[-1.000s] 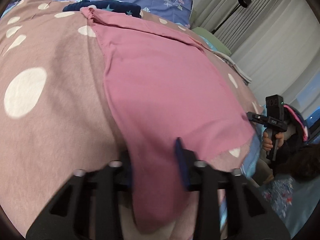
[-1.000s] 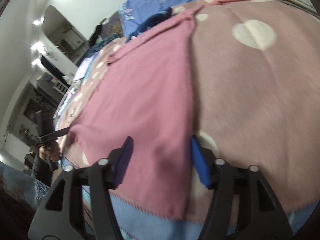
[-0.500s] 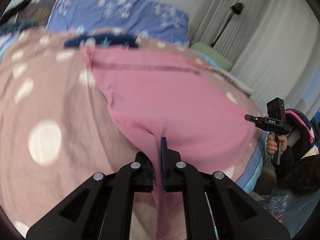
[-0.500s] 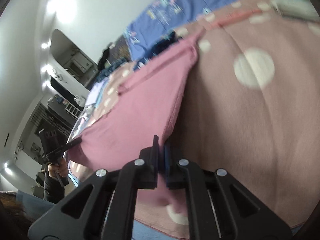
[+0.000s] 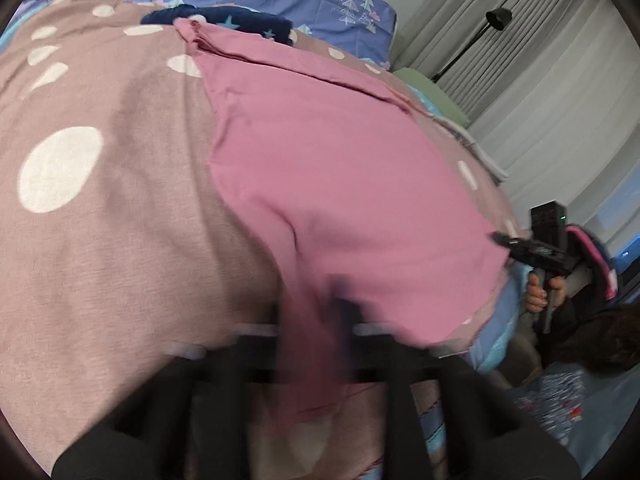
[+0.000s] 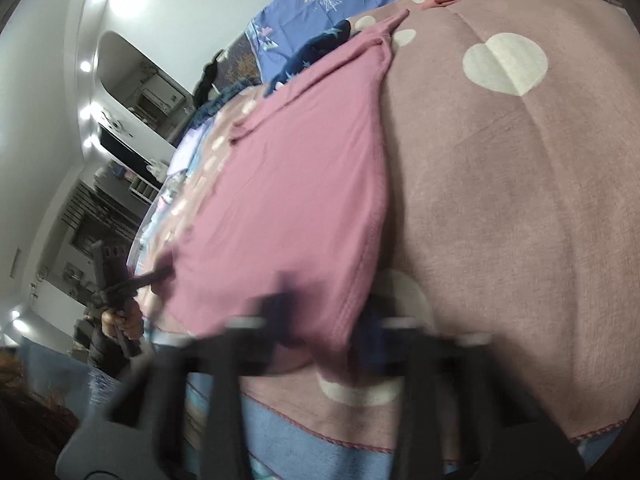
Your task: Fold small clothes
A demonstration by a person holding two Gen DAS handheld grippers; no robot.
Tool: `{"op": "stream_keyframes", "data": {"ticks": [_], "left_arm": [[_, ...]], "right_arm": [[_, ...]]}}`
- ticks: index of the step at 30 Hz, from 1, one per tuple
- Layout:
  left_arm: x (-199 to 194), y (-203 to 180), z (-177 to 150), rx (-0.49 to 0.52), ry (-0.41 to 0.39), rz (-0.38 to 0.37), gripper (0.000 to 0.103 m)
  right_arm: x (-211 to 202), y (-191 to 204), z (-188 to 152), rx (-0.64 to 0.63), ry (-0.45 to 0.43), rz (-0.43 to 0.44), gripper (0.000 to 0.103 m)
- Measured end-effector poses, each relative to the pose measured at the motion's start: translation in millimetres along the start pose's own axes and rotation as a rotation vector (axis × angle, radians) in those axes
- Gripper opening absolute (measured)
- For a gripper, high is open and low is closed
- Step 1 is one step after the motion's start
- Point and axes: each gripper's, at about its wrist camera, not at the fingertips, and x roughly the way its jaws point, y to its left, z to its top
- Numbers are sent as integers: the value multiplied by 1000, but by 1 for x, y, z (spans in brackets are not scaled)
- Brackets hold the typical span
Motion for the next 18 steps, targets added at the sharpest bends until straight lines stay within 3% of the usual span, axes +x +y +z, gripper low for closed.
{"op": "stream_keyframes", "data": {"ticks": [7,10,13,16,18], "left_arm": [[-59,-47,64,136,-278,-12,6],[-100,-82,81,229,-383,-6,5],[-133,-105,72,255,-420,31,5],[-158,-112,42,238,-424,-7,6],[-167,-118,14,227,-414,-15,6]], "right_arm": [[-52,60,60,-89,-276,136,4],[-78,101,69,-196,-349,131,4],[-105,127,54,-279,-383,105,4],[-136,134,16,-308,-417,105,4],[-146,131,-7,-309,-413,58,6]]}}
